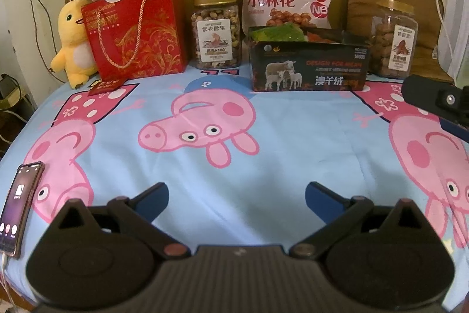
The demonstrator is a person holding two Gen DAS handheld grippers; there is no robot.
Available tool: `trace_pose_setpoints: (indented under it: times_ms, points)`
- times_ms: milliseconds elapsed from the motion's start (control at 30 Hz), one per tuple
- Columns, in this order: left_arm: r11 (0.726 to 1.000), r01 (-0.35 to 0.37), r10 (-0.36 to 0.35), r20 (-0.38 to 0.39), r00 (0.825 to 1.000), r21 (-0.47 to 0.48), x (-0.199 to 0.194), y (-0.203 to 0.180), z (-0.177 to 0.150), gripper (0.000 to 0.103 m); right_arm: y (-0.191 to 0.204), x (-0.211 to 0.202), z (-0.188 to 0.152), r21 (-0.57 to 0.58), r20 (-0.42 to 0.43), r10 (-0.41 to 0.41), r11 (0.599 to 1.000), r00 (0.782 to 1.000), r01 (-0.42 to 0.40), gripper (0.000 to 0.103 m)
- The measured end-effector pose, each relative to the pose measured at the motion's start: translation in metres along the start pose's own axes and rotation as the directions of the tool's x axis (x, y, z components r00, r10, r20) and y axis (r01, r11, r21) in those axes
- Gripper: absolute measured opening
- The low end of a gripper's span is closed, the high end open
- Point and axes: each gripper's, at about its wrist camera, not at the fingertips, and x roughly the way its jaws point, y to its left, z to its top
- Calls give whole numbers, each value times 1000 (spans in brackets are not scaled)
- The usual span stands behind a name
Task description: Organize snacks
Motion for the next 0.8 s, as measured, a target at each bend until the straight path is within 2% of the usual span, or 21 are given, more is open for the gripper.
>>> trace_pose_setpoints:
  times_ms: [33, 200, 800]
  points:
    - [1000, 1, -1, 1, 1000, 2, 0, -1, 0, 103, 0, -1, 0, 1, 3, 0, 1000, 1000, 0, 91]
    - [1000, 5, -5, 2, 1000, 5, -1, -2, 1, 103, 0, -4, 2, -3, 29, -1, 1000, 1000, 1, 90]
    - [1000, 10, -10, -7, 1000, 3, 3, -2, 2, 103, -1, 0, 1, -15, 22, 4, 1000, 1000, -3, 83]
